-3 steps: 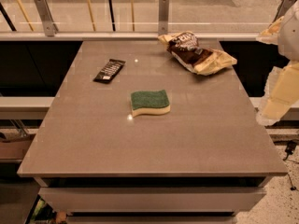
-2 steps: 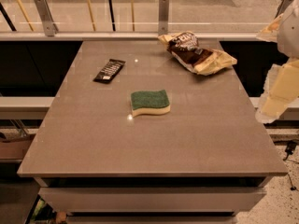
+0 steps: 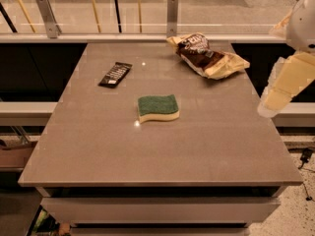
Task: Pick brown chip bag
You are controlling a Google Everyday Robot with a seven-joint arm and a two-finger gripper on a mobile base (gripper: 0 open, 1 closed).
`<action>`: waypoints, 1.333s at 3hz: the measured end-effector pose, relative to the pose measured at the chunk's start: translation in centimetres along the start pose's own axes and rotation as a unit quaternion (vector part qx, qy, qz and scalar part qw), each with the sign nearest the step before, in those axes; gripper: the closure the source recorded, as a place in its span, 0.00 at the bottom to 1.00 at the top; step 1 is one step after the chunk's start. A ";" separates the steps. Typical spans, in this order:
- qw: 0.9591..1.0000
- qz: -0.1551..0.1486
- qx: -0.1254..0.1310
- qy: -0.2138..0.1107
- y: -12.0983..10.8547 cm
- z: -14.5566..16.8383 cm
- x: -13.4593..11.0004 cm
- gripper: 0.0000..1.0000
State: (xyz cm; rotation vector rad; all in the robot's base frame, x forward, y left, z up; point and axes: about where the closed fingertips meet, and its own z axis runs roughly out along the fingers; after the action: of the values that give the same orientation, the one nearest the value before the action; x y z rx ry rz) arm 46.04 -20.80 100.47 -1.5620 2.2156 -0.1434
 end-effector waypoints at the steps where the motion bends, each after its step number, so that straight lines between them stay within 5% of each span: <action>1: 0.999 0.024 -0.002 -0.025 -1.4 1.4 -0.4 0.00; 4: 0.992 0.060 0.030 -0.105 -9.4 5.3 0.1 0.00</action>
Offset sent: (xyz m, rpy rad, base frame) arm 0.0854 -0.0104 -0.0257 0.2231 -0.0746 -0.0463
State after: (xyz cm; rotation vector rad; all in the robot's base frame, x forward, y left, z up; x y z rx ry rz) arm 56.34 -23.47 98.68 -1.3410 2.1127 -0.0088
